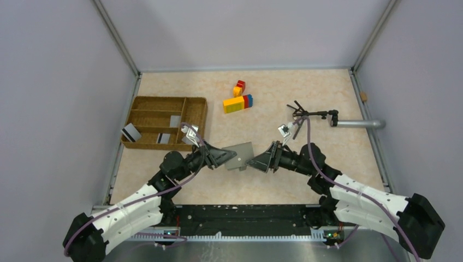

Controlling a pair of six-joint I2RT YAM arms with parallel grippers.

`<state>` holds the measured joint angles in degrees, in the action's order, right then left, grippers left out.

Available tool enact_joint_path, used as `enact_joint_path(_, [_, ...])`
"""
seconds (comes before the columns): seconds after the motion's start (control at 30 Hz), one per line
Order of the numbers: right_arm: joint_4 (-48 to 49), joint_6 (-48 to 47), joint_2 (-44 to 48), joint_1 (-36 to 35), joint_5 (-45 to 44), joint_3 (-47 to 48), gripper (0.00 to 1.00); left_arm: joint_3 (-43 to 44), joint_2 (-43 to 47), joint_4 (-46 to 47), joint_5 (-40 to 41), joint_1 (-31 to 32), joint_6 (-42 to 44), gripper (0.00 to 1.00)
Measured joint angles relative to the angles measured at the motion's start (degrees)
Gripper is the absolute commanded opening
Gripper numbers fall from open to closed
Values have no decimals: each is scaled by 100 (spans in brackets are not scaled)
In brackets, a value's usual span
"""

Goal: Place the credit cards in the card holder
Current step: Close the card holder at the center of the board.

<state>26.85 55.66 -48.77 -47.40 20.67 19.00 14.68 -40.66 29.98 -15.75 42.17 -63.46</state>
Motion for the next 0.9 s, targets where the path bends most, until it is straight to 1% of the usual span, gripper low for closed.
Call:
enact_joint_path(0.1, [151,-2,-173,-2,-44,15,59,-4,44,15,4,0,-57,0])
enact_joint_path(0.13, [225,-2,-264,-4,-42,20,54,-13,46,50,2,0,-79,0])
enact_joint_path(0.2, [339,-7,-446,-7,-9,26,37,-35,44,90,0,0,-122,0])
enact_joint_path(0.23, [398,-7,-533,-9,13,26,26,-50,42,109,-2,0,-144,0])
enact_joint_path(0.27, [442,7,-588,-11,44,28,17,-68,39,120,-4,0,-142,5])
enact_joint_path(0.3, [498,15,-619,-13,83,35,9,-98,28,122,7,-2,-142,20])
enact_joint_path(0.33, [492,15,-621,-11,94,52,0,-120,22,125,24,-13,-144,39])
enact_joint_path(0.37, [501,59,-621,-9,103,66,0,-136,15,131,48,-26,-142,55])
enact_joint_path(0.4, [490,52,-612,-7,111,79,0,-144,15,131,46,-39,-136,68])
enact_joint_path(0.5, [258,-103,-584,4,122,188,0,-219,57,120,-11,-22,-160,97])
enact_joint_path(0.6, [-170,-315,-492,227,245,256,0,-238,409,-422,-24,-17,7,99])
enact_joint_path(0.67, [-599,-529,-433,531,579,356,0,-57,684,-1213,-20,-63,348,99])
enact_joint_path(0.73, [-1147,-844,-431,787,903,568,0,417,778,-2184,9,-133,966,99])
enact_joint_path(0.8, [-1711,-1228,-433,918,1235,846,0,966,684,-2949,-26,-205,1606,99])
enact_joint_path(0.9, [-2341,-1731,-426,933,1871,1189,0,1764,297,-3692,-376,-337,2463,99])
